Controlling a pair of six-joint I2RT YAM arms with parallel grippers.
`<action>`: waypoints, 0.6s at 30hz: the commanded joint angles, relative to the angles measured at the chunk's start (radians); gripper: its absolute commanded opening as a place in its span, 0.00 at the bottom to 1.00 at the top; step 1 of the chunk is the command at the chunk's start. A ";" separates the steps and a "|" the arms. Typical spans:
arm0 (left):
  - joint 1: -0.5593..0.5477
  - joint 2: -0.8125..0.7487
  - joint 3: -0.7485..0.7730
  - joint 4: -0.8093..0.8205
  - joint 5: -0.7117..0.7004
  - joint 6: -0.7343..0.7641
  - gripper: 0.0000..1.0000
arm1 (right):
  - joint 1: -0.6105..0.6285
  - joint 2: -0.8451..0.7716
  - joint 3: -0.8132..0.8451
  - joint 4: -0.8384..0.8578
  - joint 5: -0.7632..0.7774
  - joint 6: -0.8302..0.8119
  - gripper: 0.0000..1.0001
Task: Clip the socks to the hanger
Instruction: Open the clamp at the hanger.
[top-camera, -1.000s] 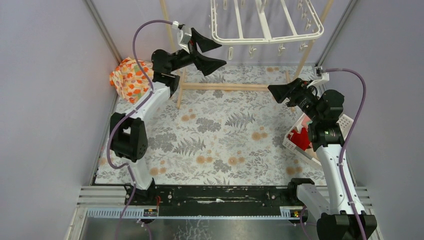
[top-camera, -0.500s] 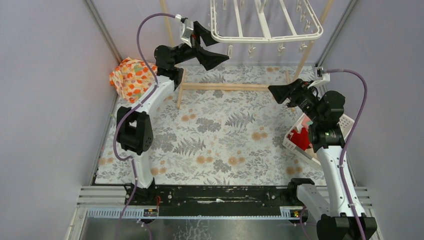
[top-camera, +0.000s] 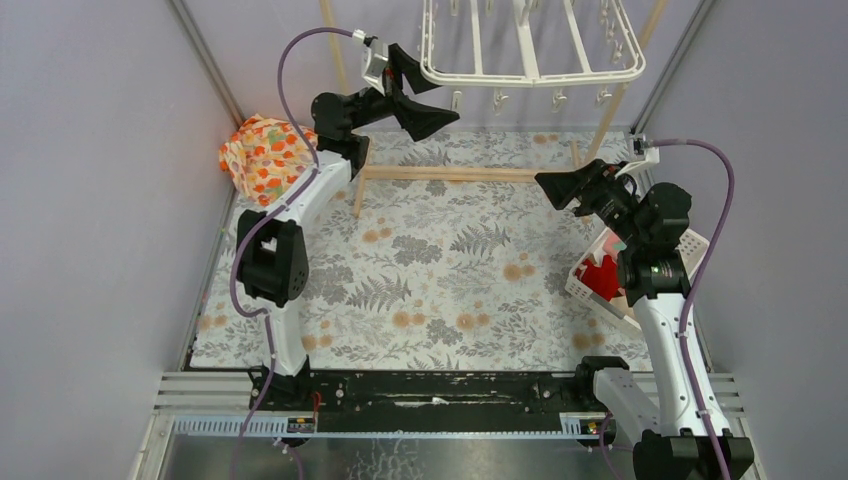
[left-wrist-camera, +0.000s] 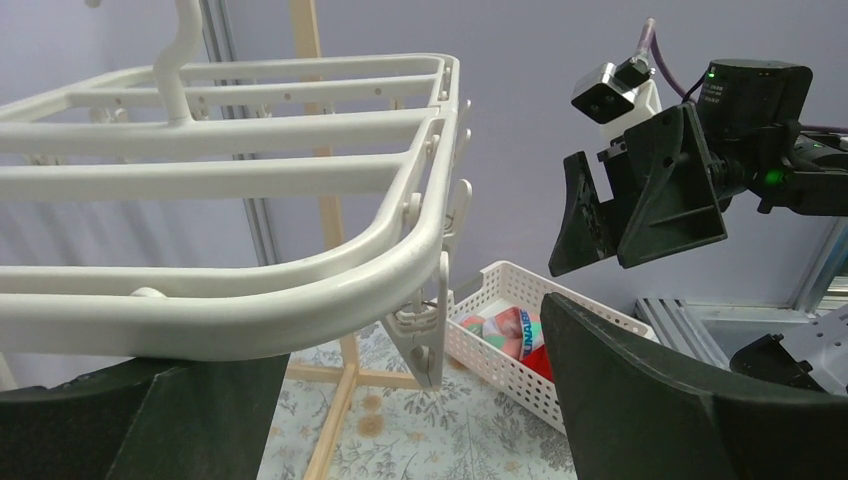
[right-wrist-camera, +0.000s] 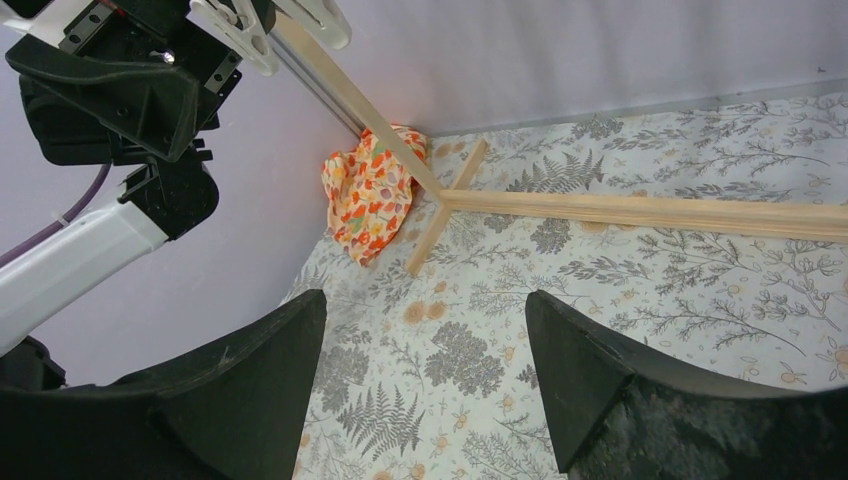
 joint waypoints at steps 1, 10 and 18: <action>-0.018 0.028 0.056 0.072 0.007 -0.029 0.99 | 0.003 -0.025 0.016 0.012 -0.026 -0.005 0.81; -0.046 0.075 0.092 0.097 -0.009 -0.049 0.99 | 0.003 -0.037 0.028 -0.032 -0.025 -0.033 0.81; -0.046 0.057 0.101 0.070 -0.007 -0.023 0.99 | 0.002 -0.030 0.011 -0.017 -0.030 -0.029 0.81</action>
